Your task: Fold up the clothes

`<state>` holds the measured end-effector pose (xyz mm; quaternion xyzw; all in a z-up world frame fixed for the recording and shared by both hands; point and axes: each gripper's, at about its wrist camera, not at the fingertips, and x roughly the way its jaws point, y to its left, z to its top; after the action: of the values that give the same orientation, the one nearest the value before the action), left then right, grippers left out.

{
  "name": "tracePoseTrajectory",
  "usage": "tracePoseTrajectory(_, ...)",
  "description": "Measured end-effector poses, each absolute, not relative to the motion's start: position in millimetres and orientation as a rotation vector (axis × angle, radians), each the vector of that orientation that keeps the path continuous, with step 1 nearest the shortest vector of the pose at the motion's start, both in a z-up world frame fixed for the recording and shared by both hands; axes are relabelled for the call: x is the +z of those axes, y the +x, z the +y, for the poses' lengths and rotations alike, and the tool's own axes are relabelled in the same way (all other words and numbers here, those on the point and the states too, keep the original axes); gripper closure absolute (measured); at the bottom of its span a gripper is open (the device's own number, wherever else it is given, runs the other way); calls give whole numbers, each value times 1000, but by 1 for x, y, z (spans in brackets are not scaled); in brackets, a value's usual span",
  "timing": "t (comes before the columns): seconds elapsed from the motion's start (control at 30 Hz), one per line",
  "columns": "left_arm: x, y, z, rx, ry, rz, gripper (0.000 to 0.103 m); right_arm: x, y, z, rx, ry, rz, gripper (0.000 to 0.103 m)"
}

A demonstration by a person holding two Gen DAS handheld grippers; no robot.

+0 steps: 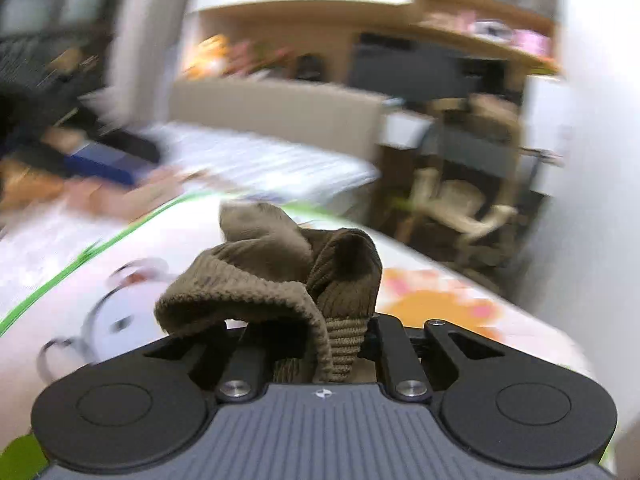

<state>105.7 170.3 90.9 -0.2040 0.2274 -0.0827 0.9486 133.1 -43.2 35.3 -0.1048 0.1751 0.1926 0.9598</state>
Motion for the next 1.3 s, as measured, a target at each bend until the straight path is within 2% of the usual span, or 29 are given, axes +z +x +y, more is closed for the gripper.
tracePoseTrajectory(0.1, 84, 121, 146, -213, -390, 514, 28, 42, 137, -108, 261, -114, 380, 91)
tracePoseTrajectory(0.27, 57, 157, 92, -327, -380, 641, 18, -4, 148, -195, 96, 11, 584, 90)
tracePoseTrajectory(0.43, 17, 196, 44, -456, -449, 778, 16, -40, 153, -222, 109, 53, 691, 83)
tracePoseTrajectory(0.53, -7, 208, 28, -522, -545, 830, 15, -36, 157, -213, 147, 25, 679, 82)
tracePoseTrajectory(0.67, -20, 210, 31, -560, -602, 839, 23, -33, 155, -194, 200, -6, 649, 83)
tracePoseTrajectory(1.0, 3, 170, 108, -370, -466, 745, 21, -21, 172, -79, 416, -71, 647, 84)
tracePoseTrajectory(1.17, 12, 134, 131, -420, -427, 720, 21, -19, 177, -61, 442, -63, 646, 83)
tracePoseTrajectory(1.2, 13, 125, 132, -447, -411, 713, 21, -17, 178, -65, 438, -55, 645, 81)
tracePoseTrajectory(1.27, 15, 109, 131, -481, -369, 698, 19, -10, 172, -84, 403, -50, 626, 67)
tracePoseTrajectory(1.3, 16, 103, 132, -476, -352, 692, 18, -6, 168, -95, 375, -58, 608, 55)
